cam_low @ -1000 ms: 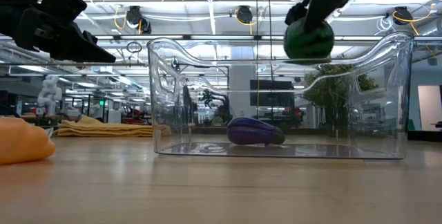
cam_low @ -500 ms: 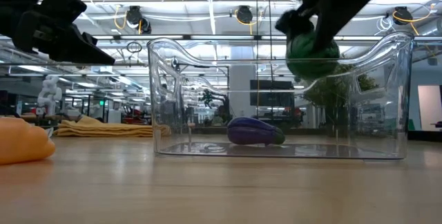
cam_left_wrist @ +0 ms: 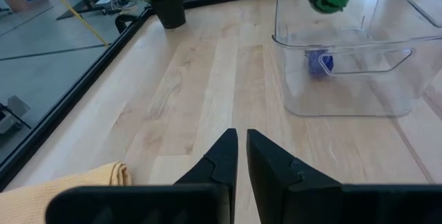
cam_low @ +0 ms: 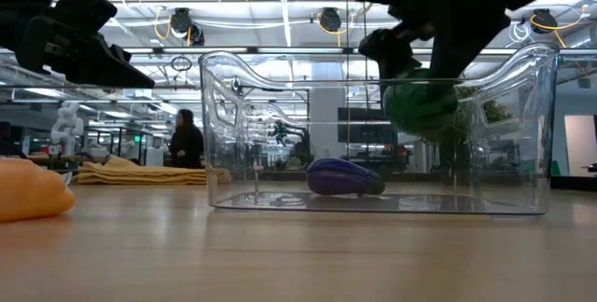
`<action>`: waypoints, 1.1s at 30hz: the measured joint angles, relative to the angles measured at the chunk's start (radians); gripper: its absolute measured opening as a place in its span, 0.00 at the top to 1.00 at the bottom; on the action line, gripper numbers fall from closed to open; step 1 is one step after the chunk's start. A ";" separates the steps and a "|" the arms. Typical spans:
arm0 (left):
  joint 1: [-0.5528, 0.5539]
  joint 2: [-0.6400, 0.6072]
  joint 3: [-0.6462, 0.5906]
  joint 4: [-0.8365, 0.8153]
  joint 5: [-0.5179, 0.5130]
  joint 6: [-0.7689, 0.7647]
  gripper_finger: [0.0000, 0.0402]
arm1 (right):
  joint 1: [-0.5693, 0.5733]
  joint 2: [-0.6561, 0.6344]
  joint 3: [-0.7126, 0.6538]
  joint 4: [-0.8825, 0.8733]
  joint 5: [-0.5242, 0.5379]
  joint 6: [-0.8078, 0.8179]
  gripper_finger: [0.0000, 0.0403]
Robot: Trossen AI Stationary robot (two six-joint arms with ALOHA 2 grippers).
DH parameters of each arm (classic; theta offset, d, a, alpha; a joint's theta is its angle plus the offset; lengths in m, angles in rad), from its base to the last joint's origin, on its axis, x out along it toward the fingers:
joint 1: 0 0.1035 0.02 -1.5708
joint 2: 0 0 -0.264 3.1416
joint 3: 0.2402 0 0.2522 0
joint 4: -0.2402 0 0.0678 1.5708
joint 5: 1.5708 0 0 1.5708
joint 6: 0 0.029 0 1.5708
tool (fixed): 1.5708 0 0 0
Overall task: Pick and placing Produce into tupperware
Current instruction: Put the green watermelon into the transparent bin
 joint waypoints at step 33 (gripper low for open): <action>0.000 0.000 0.000 -0.006 0.000 0.002 0.91 | 0.008 0.083 0.000 0.042 -0.061 -0.078 0.29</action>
